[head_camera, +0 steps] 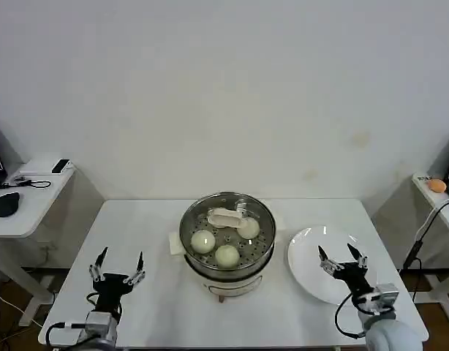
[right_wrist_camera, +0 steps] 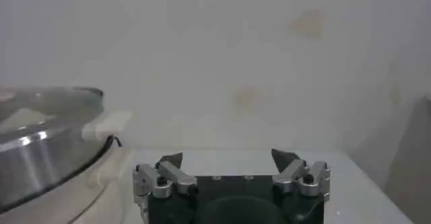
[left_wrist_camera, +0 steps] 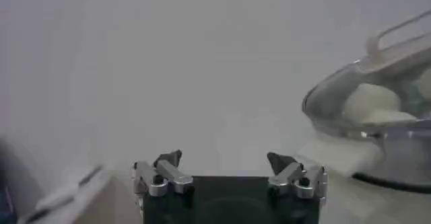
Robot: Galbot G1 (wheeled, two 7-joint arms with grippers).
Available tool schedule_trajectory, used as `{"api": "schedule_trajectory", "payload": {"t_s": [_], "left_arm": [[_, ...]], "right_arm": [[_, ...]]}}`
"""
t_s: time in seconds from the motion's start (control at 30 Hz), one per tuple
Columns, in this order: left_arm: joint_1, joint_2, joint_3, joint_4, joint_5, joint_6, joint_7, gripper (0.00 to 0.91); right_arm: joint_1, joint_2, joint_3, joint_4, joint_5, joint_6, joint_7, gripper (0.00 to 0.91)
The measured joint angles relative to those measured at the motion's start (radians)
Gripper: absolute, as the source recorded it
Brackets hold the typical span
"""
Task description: Take steamed baozi put them in steamer then cover it.
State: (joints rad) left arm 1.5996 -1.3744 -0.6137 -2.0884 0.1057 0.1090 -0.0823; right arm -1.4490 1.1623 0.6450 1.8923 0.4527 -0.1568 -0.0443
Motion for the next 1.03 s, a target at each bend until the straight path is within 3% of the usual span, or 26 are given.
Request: {"api": "schedule_trajectory", "payload": {"t_s": [0.4,1.03], "left_arm": [[0.056,-0.024,-0.011,-0.025,-0.048,0.005,-0.014,0.907],[0.091,-0.038,-0.03,-0.064,-0.052,0.011,-0.012,0.907]], "right_arm": [[-0.002,0.008,-0.018,-0.008,-0.014,0.006,0.021,0.907],[-0.01,-0.001,0.004,0.027,-0.041,-0.004,-0.009,0.907]]}}
